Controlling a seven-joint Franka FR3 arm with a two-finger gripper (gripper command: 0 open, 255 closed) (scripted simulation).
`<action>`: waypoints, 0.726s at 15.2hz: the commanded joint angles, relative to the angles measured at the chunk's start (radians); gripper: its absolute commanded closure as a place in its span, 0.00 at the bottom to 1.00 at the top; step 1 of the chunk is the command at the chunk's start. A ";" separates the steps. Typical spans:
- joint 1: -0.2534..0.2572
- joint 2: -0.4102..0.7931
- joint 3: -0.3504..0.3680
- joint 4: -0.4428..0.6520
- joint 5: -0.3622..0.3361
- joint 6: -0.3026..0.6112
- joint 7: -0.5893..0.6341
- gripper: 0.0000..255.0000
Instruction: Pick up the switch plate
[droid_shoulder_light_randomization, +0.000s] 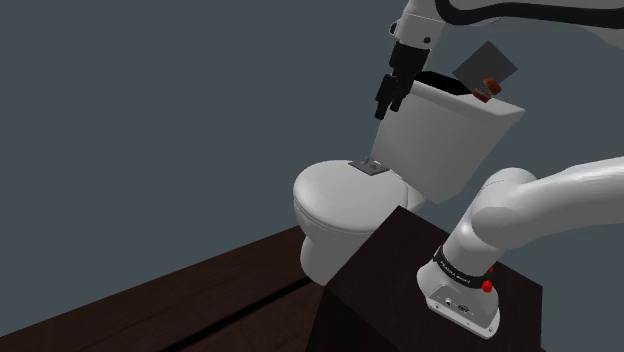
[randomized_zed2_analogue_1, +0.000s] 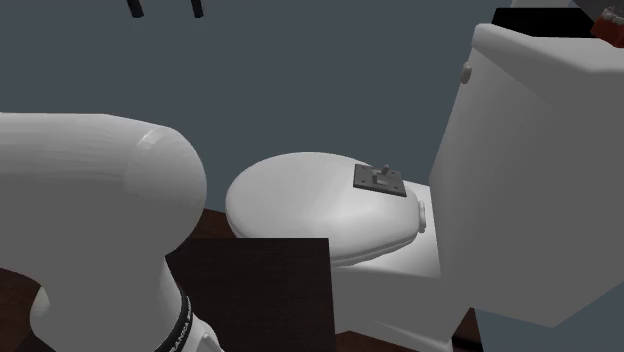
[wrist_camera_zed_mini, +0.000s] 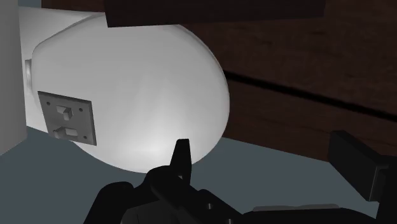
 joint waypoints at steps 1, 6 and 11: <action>0.000 0.000 0.000 0.000 0.000 0.000 0.000 0.00; -0.040 0.048 -0.054 -0.090 -0.054 0.144 -0.051 0.00; -0.083 0.131 -0.110 -0.152 -0.106 0.298 -0.098 0.00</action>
